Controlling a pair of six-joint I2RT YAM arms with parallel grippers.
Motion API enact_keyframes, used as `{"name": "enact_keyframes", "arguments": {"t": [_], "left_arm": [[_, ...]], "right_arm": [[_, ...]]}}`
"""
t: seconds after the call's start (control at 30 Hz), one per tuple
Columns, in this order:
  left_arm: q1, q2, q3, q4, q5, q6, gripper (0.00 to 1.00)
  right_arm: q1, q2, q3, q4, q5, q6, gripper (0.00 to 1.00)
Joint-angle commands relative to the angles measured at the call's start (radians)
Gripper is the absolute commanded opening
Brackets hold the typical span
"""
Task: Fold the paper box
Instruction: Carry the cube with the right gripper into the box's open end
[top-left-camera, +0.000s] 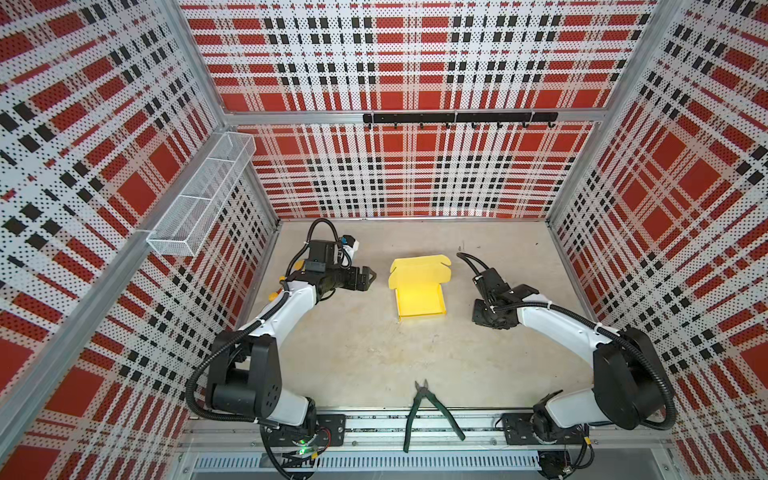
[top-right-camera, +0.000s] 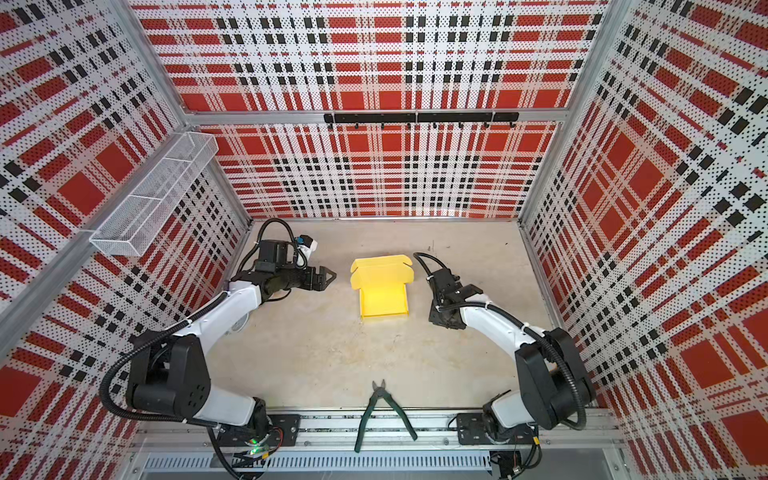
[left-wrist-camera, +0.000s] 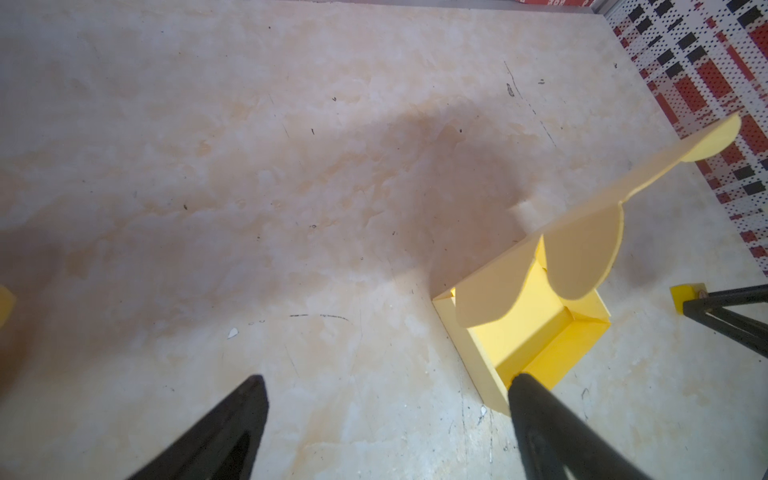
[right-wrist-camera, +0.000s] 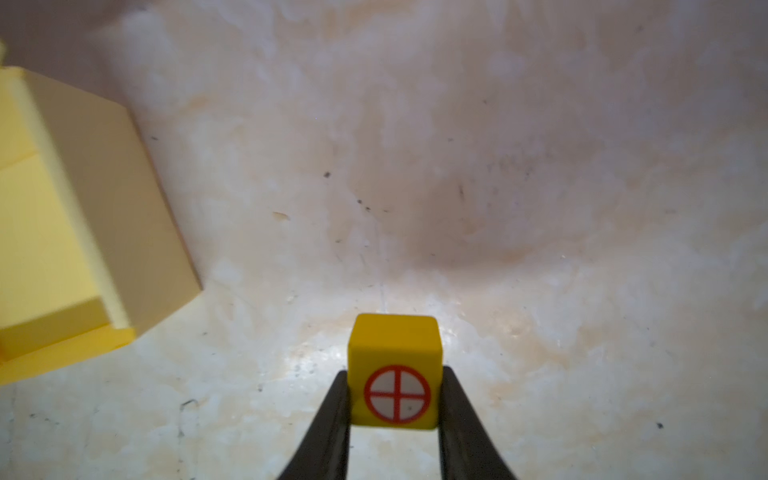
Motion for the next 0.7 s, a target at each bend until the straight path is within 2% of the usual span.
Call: {"name": "enact_keyframes", "arguments": {"t": [0.0, 0.23, 0.4, 0.67], "left_arm": [[0.015, 0.013, 0.031, -0.003, 0.025, -0.016, 0.93], [0.013, 0.021, 0.042, -0.006, 0.036, -0.017, 0.91], [0.014, 0.014, 0.031, -0.006, 0.039, -0.012, 0.91], [0.004, 0.023, 0.039, -0.002, 0.042, -0.013, 0.91]], "right_arm": [[0.040, 0.018, 0.080, 0.006, 0.043, -0.031, 0.29], [0.135, 0.086, 0.210, 0.030, 0.068, -0.078, 0.29], [0.213, 0.137, 0.238, 0.067, 0.059, -0.086, 0.29], [0.241, 0.236, 0.336, 0.072, 0.018, -0.114, 0.30]]}}
